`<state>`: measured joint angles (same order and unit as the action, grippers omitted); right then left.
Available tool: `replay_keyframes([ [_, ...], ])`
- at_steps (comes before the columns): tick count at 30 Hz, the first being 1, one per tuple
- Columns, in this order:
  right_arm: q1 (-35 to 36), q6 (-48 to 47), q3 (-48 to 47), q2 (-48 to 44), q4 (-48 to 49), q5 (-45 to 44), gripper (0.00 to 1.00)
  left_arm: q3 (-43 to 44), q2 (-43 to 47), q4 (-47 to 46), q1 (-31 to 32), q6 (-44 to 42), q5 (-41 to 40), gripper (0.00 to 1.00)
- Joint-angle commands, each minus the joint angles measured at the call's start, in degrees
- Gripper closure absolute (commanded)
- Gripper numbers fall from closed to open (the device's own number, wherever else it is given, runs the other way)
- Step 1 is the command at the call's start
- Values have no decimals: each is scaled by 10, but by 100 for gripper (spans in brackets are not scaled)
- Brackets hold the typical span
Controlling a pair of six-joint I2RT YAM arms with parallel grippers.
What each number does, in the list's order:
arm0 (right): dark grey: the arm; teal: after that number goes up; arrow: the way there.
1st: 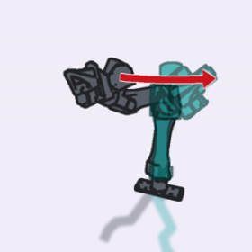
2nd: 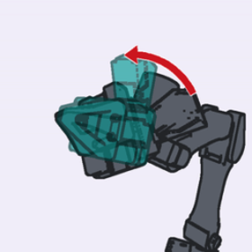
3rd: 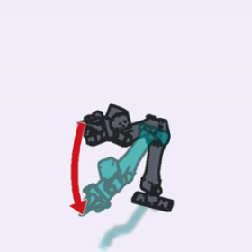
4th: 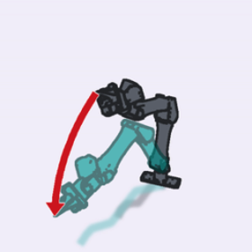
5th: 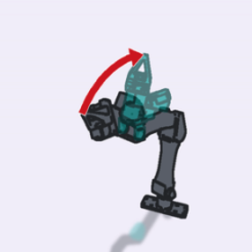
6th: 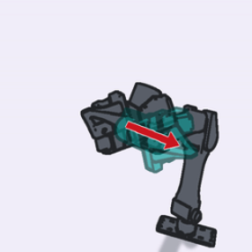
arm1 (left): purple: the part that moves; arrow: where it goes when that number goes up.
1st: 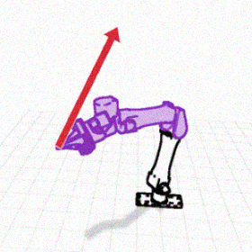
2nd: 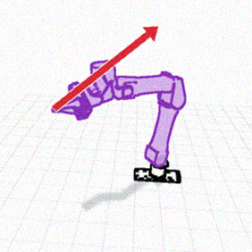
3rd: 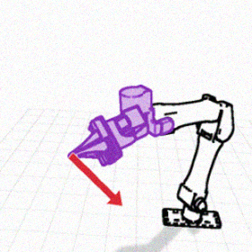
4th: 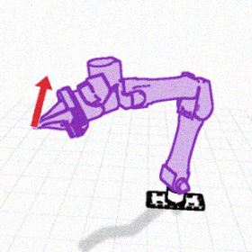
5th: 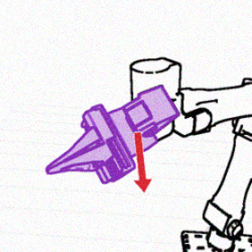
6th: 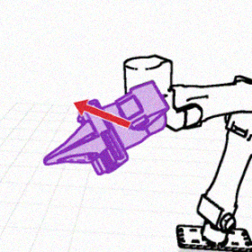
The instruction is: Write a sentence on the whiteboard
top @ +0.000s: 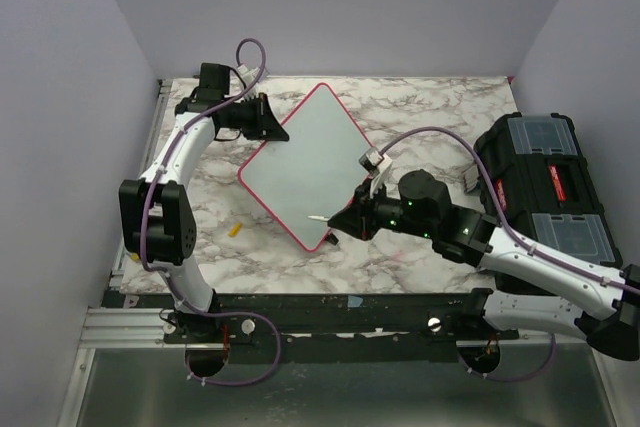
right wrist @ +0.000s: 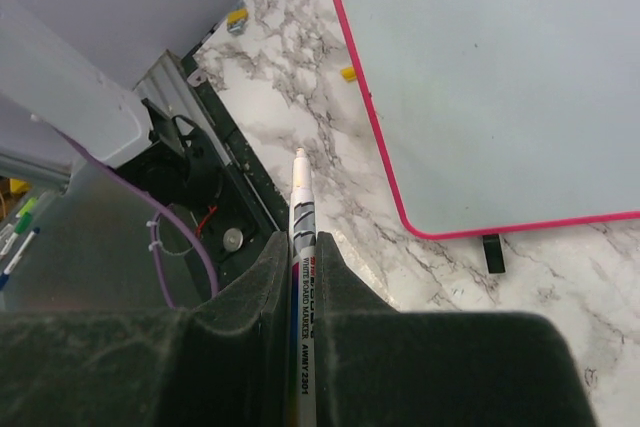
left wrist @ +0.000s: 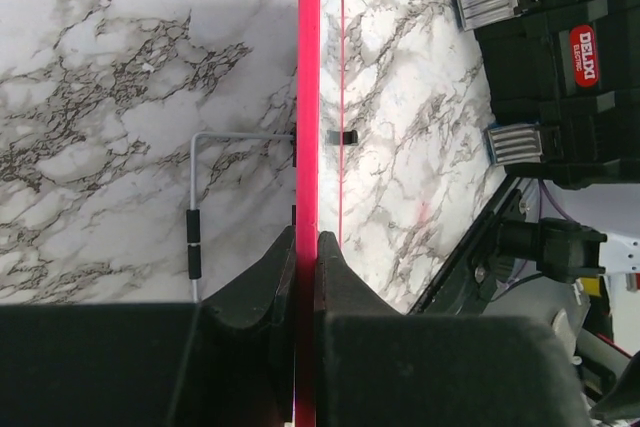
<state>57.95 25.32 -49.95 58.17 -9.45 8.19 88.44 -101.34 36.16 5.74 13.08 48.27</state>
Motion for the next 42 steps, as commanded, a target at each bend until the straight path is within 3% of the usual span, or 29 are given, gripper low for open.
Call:
replay_keyframes([
  [1,2,-12,-55,42,-33,-44,99,-30,35,-54,21,-49,-43,100],
  [8,3,-26,-109,93,-50,-69,99,-66,52,-93,28,-45,-44,100],
  [28,28,-46,-258,268,-49,-169,99,-63,80,-73,38,-57,-72,100],
  [42,34,-50,-340,352,-51,-164,99,-70,99,-75,44,-57,-84,100],
])
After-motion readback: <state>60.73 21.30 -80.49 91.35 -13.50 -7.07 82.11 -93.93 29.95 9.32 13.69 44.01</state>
